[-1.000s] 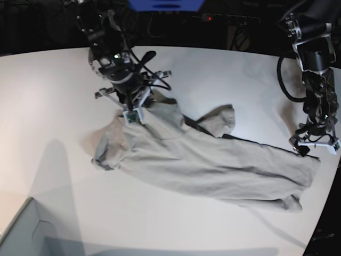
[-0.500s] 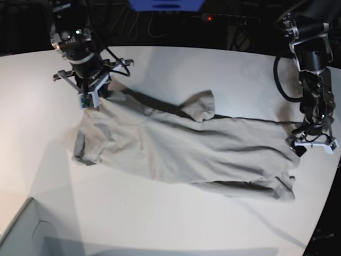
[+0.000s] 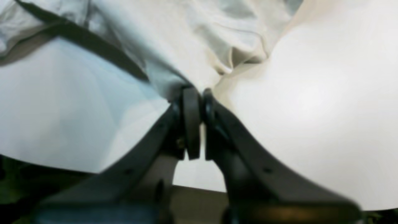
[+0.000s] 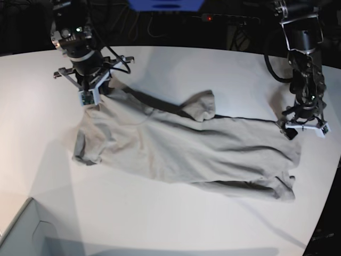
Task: Layout the t-shirt on the table in an organized manner, then fold the t-shirt properly
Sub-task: 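Grasp the shirt edge with the right gripper and pull it outward, then lift the shirt with both grippers and shake it flat over the table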
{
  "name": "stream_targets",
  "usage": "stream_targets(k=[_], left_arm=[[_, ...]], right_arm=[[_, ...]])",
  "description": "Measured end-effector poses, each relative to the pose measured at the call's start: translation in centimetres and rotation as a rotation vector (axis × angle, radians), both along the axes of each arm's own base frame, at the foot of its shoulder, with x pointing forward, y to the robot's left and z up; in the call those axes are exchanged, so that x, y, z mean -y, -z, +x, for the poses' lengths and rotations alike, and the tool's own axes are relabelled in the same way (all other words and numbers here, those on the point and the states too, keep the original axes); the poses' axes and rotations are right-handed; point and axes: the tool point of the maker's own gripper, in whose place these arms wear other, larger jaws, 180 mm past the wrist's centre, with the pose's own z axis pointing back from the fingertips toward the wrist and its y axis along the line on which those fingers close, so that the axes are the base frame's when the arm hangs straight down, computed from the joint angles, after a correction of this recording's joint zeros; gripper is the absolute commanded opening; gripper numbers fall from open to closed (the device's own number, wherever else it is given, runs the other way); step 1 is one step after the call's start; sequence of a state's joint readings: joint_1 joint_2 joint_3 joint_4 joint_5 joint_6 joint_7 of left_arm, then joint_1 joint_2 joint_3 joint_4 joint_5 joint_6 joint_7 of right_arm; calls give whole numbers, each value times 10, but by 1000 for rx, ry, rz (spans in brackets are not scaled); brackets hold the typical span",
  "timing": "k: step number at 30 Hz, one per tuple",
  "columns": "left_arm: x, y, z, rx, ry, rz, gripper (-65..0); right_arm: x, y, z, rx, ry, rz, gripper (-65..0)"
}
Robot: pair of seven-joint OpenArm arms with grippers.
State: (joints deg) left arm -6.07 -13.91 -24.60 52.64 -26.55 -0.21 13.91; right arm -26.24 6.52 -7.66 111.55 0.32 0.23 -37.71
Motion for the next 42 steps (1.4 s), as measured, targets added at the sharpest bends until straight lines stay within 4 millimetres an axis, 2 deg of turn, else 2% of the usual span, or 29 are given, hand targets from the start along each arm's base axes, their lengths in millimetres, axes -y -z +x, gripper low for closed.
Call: stream_targets(k=[4,7,10,13,17,20,23,27,30,33,34,36,40,42], left_arm=[[0,0,1,2,3,-1,-72],[2,-3,8,5,4,-8,-157],[5,1,18,2,-5,-33,-363],[4,10,24,-16,-29,-59,-637],[3,9,26,-7,-32,-69,-640],[7,3,14,-12,-9,-52,-650],[10,-28,-9,77,10,-28,-649],[12,-83,-33,245,20,-55,-649],[-10,-115,-65,314,-38,-35,-649],[-30,-132,-102,325,-120,-2,-649],[-31,-136,-108,335,-132,1,-649],[-30,-149,-111,361,-135,14,-649],[-16,-175,-103,432,-96,23,-649],[-12,-183,-102,452,-94,31,-649]], right_arm=[[0,0,-1,-2,0,1,-650],[0,1,-1,-4,0,0,-650],[0,1,-3,-6,0,0,-650],[0,2,-4,-13,0,1,-650],[1,5,-11,-24,1,0,-650],[0,8,-17,-45,-1,1,-650],[-1,6,-18,-35,-1,5,-650],[-1,8,-22,-49,-6,0,-650],[1,8,-23,-48,-1,0,-650],[2,3,-22,-13,-1,1,-650],[1,0,-22,4,-2,5,-650],[-1,-6,-22,41,-5,16,-650],[-2,-26,-13,172,-6,33,-650],[11,-41,-3,268,23,20,-650]])
